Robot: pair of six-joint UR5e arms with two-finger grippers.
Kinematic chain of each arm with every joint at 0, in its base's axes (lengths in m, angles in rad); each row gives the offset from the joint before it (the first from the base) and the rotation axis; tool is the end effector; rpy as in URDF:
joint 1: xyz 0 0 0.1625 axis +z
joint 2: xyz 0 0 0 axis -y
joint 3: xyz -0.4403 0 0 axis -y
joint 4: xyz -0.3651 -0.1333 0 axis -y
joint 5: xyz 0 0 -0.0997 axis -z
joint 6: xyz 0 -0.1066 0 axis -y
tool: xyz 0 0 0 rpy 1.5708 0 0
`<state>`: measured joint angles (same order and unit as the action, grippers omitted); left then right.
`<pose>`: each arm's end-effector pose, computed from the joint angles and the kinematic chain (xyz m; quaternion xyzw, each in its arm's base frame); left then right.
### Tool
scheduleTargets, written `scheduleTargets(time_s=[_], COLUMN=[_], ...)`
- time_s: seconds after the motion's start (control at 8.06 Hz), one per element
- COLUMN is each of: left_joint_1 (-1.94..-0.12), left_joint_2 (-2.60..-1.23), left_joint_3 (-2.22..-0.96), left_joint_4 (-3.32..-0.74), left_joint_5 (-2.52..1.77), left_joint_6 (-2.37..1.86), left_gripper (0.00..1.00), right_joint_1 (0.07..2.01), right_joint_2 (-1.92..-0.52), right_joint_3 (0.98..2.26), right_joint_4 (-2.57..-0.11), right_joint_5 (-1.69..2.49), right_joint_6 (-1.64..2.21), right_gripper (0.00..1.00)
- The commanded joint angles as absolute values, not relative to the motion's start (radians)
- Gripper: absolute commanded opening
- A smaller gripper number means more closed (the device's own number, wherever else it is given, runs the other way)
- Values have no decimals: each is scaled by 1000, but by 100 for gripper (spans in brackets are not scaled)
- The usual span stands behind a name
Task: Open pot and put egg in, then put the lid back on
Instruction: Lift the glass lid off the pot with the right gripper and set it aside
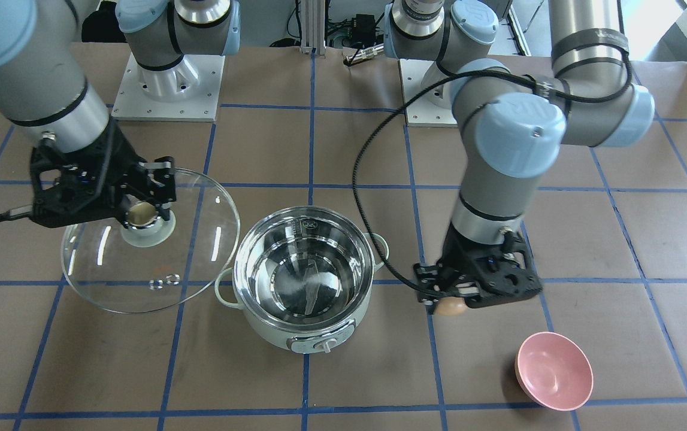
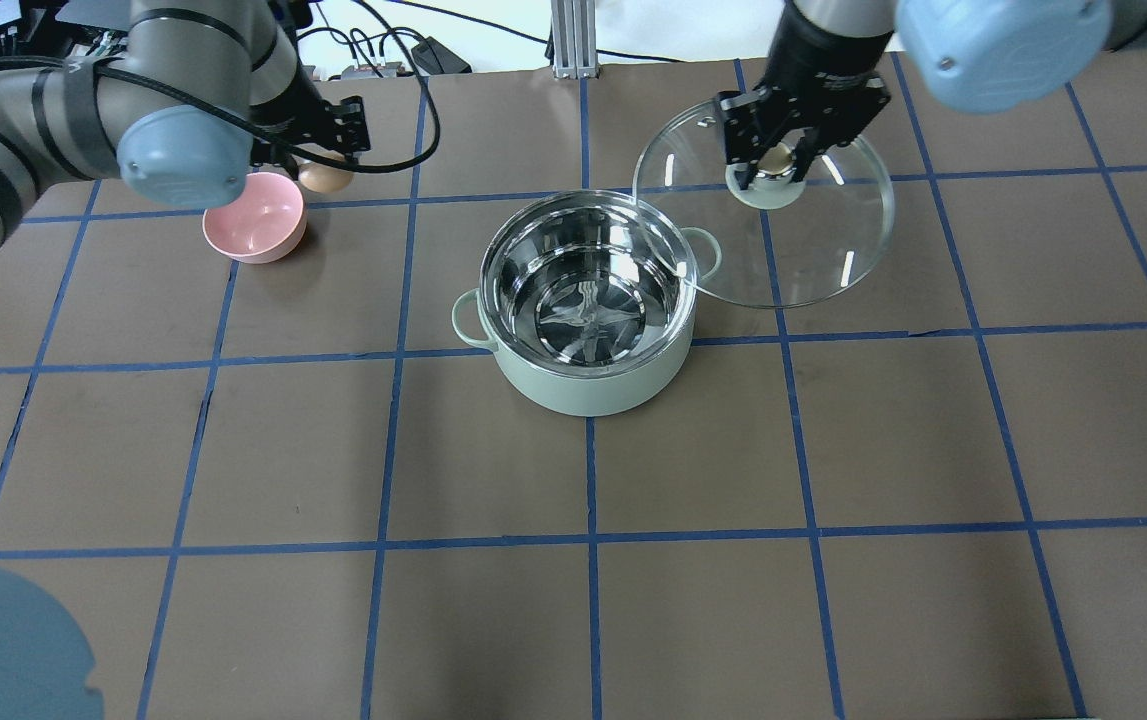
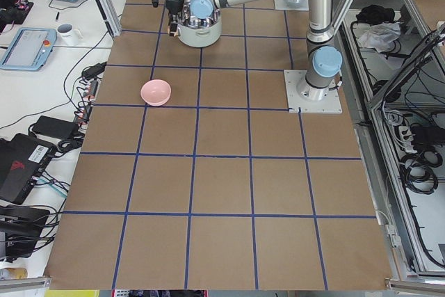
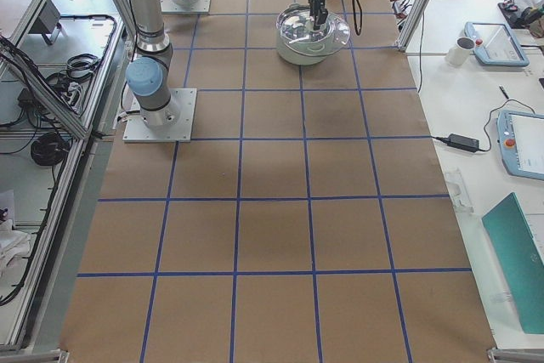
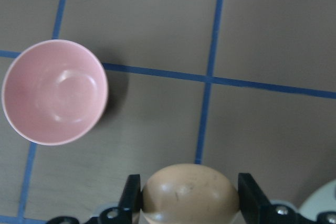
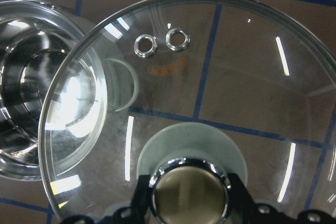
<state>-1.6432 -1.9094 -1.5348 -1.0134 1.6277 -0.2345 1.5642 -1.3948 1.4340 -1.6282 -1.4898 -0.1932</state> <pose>-0.1716 -0.6072 0.3911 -0.0839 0.9879 -0.1298 0.0085 0.1383 -0.5445 0.4773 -0.0935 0.9948 -0.0131 0.0394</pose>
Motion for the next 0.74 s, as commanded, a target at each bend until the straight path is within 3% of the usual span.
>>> scheduleTargets(time_s=[0.0, 0.62], left_joint_1=[-1883, -2017], left_joint_2=[-1916, -2037], left_joint_3=[-1535, -1565], left_joint_4=[-1006, -999], left_joint_5=[1661, 1664], left_joint_6=[-509, -646], left_gripper=[26, 26], right_joint_1=[1436, 1344], right_joint_2=[-1416, -1431], right_joint_3=[1447, 1448], right_joint_4=[-1565, -1555], right_joint_5=[-1535, -1565], right_joint_6=[-308, -419], right_gripper=[0, 0])
